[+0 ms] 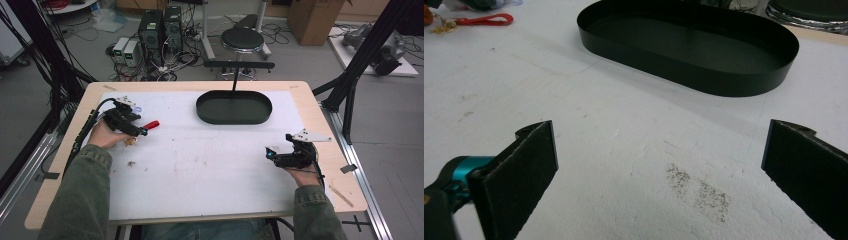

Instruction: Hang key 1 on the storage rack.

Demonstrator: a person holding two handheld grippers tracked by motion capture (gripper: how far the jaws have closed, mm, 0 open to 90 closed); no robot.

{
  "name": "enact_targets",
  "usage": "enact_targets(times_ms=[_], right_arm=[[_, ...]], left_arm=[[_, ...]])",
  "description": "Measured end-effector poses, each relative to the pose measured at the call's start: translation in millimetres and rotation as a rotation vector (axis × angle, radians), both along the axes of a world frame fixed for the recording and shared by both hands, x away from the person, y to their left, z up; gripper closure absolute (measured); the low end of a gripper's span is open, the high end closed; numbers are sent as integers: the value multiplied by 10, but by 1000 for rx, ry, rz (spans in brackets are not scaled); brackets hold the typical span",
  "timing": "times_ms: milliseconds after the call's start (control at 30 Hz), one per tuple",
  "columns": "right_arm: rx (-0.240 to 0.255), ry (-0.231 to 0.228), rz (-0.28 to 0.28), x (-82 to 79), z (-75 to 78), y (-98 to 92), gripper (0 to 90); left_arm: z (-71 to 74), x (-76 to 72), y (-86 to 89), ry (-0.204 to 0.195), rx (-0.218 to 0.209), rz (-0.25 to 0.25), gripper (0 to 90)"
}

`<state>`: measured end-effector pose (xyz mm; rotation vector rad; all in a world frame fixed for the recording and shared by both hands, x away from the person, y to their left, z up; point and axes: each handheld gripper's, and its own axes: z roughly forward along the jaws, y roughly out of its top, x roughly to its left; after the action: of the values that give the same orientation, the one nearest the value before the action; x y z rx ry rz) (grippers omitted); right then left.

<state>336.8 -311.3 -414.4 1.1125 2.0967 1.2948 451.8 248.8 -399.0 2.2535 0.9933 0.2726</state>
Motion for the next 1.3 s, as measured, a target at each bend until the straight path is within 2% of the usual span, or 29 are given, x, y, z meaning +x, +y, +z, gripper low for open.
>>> enact_targets(times_ms=[67, 167, 233, 333, 500, 600, 667, 733, 767, 833, 933, 967, 1000, 1033, 1067, 1133, 1300], right_arm=[[-5, 2, 4, -5, -6, 1, 5], [-4, 4, -1, -21, -12, -10, 5], [-5, 6, -4, -34, -14, -31, 5], [-18, 15, -21, -51, -24, -68, 5], [-26, 26, -38, -101, -44, -119, 5], [-27, 34, -49, -122, -48, -143, 5], [-25, 33, -51, -134, -49, -153, 5], [-24, 27, -52, -149, -48, -169, 5], [-24, 27, -52, -149, -48, -169, 5], [-25, 31, -55, -153, -54, -168, 5], [-34, 39, -47, -135, -78, -158, 5], [-37, 45, -45, -130, -83, -149, 5], [-45, 48, -36, -120, -89, -134, 5], [-45, 48, -36, -120, -89, -134, 5], [-46, 47, -34, -119, -90, -130, 5], [-38, 48, -34, -124, -86, -127, 5], [-24, 42, -40, -110, -80, -139, 5]], left_arm=[[-23, 49, -64, 9, 24, -17, 123], [-52, 132, -140, 32, 33, -45, 140], [-58, 183, -159, 41, 38, -46, 160], [-71, 273, -177, 74, 74, -37, 190], [-114, 347, -148, 123, 82, -28, 233], [-155, 360, -143, 136, 106, -18, 281], [-173, 370, -147, 151, 99, -20, 313], [-203, 381, -154, 159, 117, -2, 371], [-222, 388, -154, 163, 127, 1, 371], [-211, 391, -147, 157, 132, 12, 404], [-202, 377, -149, 125, 170, 20, 516], [-203, 367, -159, 103, 188, 22, 569], [-200, 357, -165, 97, 187, 19, 683], [-200, 342, -179, 85, 181, 16, 683], [-205, 330, -197, 74, 189, 11, 728], [-195, 318, -219, 65, 209, 8, 741], [-131, 286, -232, 64, 210, 0, 744]])
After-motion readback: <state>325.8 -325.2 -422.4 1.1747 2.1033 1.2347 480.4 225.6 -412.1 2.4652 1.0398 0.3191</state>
